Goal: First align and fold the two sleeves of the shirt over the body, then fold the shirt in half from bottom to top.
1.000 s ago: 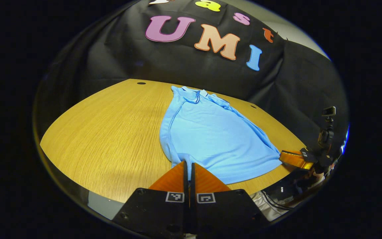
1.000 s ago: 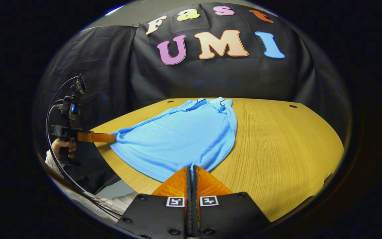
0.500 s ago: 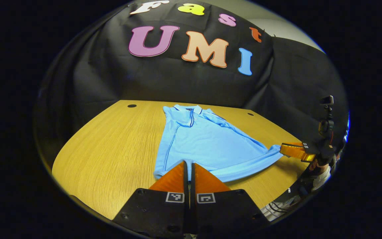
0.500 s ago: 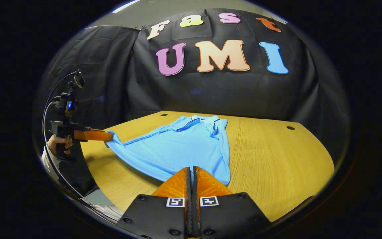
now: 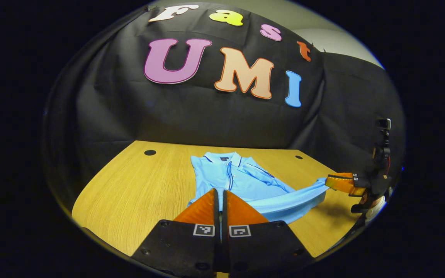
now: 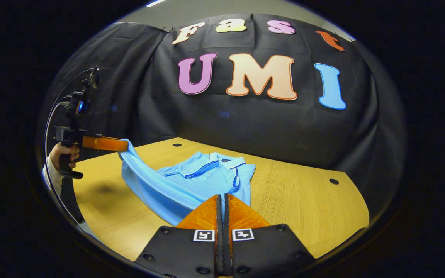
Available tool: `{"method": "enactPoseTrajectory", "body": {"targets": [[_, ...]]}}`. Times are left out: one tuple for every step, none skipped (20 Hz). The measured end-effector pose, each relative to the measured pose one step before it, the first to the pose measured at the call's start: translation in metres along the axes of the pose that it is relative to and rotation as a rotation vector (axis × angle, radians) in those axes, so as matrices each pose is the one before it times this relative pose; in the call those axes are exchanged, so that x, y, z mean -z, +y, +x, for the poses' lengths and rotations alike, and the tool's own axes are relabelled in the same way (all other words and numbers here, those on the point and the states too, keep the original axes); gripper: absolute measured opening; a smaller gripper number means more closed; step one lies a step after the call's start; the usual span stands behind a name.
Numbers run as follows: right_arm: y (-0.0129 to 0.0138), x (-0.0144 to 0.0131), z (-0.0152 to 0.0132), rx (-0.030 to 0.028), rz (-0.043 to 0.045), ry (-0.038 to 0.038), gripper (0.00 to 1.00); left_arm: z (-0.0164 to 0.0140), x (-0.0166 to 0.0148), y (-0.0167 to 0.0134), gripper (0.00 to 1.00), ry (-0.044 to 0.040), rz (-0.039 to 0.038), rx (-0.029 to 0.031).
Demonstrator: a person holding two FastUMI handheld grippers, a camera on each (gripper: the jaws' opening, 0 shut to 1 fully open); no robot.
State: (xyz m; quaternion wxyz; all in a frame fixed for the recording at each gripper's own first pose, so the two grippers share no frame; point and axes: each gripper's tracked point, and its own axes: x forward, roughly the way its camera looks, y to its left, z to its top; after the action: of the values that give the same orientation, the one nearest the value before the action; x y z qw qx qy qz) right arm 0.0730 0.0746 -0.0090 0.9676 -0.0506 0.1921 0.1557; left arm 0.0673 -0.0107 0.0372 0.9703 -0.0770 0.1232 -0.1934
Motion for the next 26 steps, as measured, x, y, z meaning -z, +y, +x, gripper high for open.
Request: {"method": "enactPoseTrajectory", "body": {"targets": [[-0.00501,-0.00578,0.01201,0.01189,-0.01393,0.00439,0.02,0.01216,-0.00754,0.00203,0.0,-0.00603,0.00899,-0.00197],[-0.00635,-0.00406,0.01161,0.01206,-0.00427,0.00267,0.02,0.0117,-0.00474,0.00259,0.0,-0.00101,0.00295,-0.00354],[-0.00489,-0.00304,0.01092,0.00772,0.01066,0.00618,0.02,0.01016,-0.00357,0.00216,0.0,0.00198,-0.00122,-0.0062],[-0.00538,-0.00372,0.01161,0.00649,0.01432,0.00402,0.03,0.00999,-0.00461,0.00305,0.0,-0.00253,0.0,-0.00495],[-0.00634,-0.0019,0.01165,0.00966,0.01382,0.00832,0.02,0.01138,-0.00497,0.00351,0.0,-0.00447,-0.0039,-0.00559],[-0.00621,-0.0032,0.01083,0.01117,0.01396,0.00772,0.02,0.01132,-0.00348,0.00205,0.0,-0.00202,-0.00238,-0.00625],[-0.00429,-0.00214,0.01162,0.00689,0.01599,0.01149,0.02,0.01058,-0.00298,0.00371,0.0,0.00239,-0.00457,-0.00734],[-0.00458,-0.00257,0.01078,0.00789,0.0153,0.01062,0.02,0.01115,-0.00136,0.00207,0.0,0.00218,-0.00784,-0.00417],[-0.00489,-0.00207,0.01093,0.01057,0.0122,0.01078,0.02,0.01111,-0.00199,0.00221,0.0,0.00517,-0.00474,-0.00536],[-0.00313,-0.00271,0.01029,0.00763,0.01397,0.00929,0.02,0.0123,-0.00111,0.00377,0.0,0.0058,-0.00152,-0.00969],[-0.0033,-0.00158,0.01086,0.01204,0.00275,0.00989,0.02,0.01163,-0.00249,0.00262,0.0,0.00112,0.00713,-0.0078],[-0.0025,-0.00196,0.01076,0.01112,-0.00073,0.01123,0.02,0.01074,-0.00303,0.00407,0.0,-0.00024,0.01006,-0.0158],[-0.00294,-0.00124,0.01218,0.01093,-0.00569,0.00951,0.02,0.01131,-0.00321,0.00293,0.0,0.00149,0.00796,-0.01071],[-0.0029,-0.00322,0.01101,0.0141,-0.00648,0.00847,0.02,0.01201,-0.00222,0.0012,0.0,-0.00347,0.00664,-0.01059],[-0.00137,-0.00283,0.01186,0.0137,-0.01358,0.00346,0.02,0.01002,-0.00401,0.00297,0.0,-0.00337,0.00155,-0.01368],[-0.0022,-0.00288,0.01135,0.01687,-0.01717,0.0003,0.02,0.01242,-0.00218,0.0028,0.0,-0.00264,-0.00067,-0.01037],[-0.00332,-0.0013,0.011,0.01296,-0.00887,0.00216,0.02,0.01143,-0.0003,0.00217,0.0,0.00402,0.00051,-0.01057],[-0.00115,0.00084,0.0086,0.0075,-0.00409,0.00607,0.02,0.0107,0.00294,0.00191,0.0,0.01213,-0.00145,-0.01247],[-0.00062,0.00121,0.01203,0.00857,-0.00381,0.00796,0.02,0.0113,0.0038,0.00266,0.0,0.00901,-0.00066,-0.01188],[-0.00228,0.00136,0.011,0.01361,-0.00272,0.00486,0.02,0.00965,0.00254,0.0011,0.0,0.00776,-0.00147,-0.00591],[-0.0027,0.00251,0.01015,0.01338,-0.00594,0.0004,0.02,0.00968,0.00443,0.00163,0.0,0.00775,0.00501,-0.00813],[-0.00158,0.0022,0.00927,0.00744,-0.00154,0.0081,0.02,0.01079,0.00635,0.00207,0.0,0.01291,0.01987,-0.0092],[-0.0011,0.00489,0.00679,0.0027,0.00116,0.01,0.02,0.0092,0.00713,0.00141,0.0,0.01956,0.01295,-0.01161],[0.0002,0.0055,0.00606,0.00357,0.00199,0.01084,0.02,0.00908,0.00749,0.00056,0.0,0.01596,0.00715,-0.00618],[0.00034,0.00321,0.00738,0.00646,-0.00102,0.00802,0.02,0.00701,0.00454,0.00058,0.0,0.01041,0.00162,-0.00814],[0.00001,0.00268,0.00557,0.00694,-0.00709,0.00127,0.02,0.00572,0.00582,0.00012,0.0,0.00794,0.00397,-0.00509]]}}
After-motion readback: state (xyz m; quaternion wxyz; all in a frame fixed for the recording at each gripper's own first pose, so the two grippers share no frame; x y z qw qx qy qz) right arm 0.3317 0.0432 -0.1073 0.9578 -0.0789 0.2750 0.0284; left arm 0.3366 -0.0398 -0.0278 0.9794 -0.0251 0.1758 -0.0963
